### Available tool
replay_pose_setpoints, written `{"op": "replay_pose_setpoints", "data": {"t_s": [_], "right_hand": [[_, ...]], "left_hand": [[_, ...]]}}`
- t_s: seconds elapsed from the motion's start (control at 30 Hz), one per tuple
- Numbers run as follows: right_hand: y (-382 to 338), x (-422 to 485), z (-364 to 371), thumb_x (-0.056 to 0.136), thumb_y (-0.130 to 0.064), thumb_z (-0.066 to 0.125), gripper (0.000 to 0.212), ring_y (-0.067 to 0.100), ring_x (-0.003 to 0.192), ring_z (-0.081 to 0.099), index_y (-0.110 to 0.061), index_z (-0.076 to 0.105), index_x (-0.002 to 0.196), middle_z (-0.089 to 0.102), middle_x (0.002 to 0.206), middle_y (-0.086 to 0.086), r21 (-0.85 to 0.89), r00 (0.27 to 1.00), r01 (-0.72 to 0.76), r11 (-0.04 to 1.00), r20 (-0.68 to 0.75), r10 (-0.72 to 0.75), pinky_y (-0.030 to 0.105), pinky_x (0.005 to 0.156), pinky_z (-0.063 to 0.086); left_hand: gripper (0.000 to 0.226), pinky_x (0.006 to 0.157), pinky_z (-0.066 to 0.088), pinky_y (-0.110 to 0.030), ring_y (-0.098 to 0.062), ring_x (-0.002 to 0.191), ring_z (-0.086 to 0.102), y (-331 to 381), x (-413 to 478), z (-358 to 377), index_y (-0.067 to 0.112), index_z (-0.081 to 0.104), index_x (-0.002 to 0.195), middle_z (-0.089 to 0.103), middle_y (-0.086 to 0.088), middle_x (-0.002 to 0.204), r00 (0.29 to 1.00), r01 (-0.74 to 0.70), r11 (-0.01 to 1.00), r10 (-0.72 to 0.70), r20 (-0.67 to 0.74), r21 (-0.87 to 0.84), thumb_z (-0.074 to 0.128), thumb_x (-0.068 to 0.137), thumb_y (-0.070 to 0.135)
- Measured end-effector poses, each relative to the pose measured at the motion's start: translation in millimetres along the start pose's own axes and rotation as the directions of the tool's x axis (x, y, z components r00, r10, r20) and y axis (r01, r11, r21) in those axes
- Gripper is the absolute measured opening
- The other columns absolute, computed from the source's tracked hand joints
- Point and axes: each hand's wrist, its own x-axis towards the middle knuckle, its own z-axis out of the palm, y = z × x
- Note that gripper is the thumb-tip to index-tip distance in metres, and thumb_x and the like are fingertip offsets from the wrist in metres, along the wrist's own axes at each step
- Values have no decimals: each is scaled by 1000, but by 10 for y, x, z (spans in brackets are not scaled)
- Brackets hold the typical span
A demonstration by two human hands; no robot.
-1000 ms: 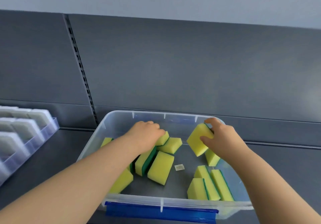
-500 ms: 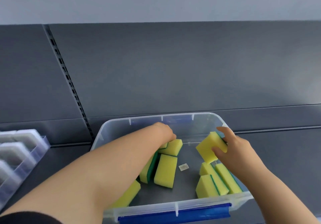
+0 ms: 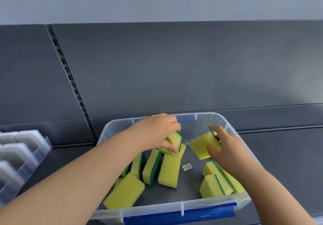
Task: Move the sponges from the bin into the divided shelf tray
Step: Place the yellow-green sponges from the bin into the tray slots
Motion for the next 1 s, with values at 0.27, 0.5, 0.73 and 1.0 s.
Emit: {"op": "replay_pose_setpoints", "data": {"t_s": [0.27,0.5,0.73,1.0], "right_hand": [[-5,-88,-16,84,-20,62,47,12,86,48,-32,41,124,47,101,-8,137,992,118,983,18,-122,18,73,34],[37,-100,69,81,-25,68,41,11,85,49,-36,37,105,50,98,-7,280,979,186,942,27,-201,18,71,35],[-201,-296,132,77,-22,73,38,9,82,47,-25,52,109,49,95,-11,292,926,378,879,-109,-362,19,73,38],[-1109,-1062,271,67,1,77,59,16,95,55,-27,53,113,58,106,-3,197,697,716,670,-265,-666,16,82,40]], "left_hand": [[53,47,47,-30,-16,73,60,258,-445,35,29,60,97,61,11,84,937,208,977,-214,-277,-51,39,70,70],[37,53,40,-18,-6,77,56,781,-649,169,35,46,104,60,18,93,815,434,881,-473,-336,-188,44,75,57],[38,59,40,-16,-8,80,58,1032,-1031,17,30,49,115,62,12,103,744,503,853,-509,-434,-138,47,80,46],[38,69,53,-33,-13,94,58,1205,-2416,-160,24,53,118,59,6,110,606,582,803,-532,-592,-126,63,81,27]]}}
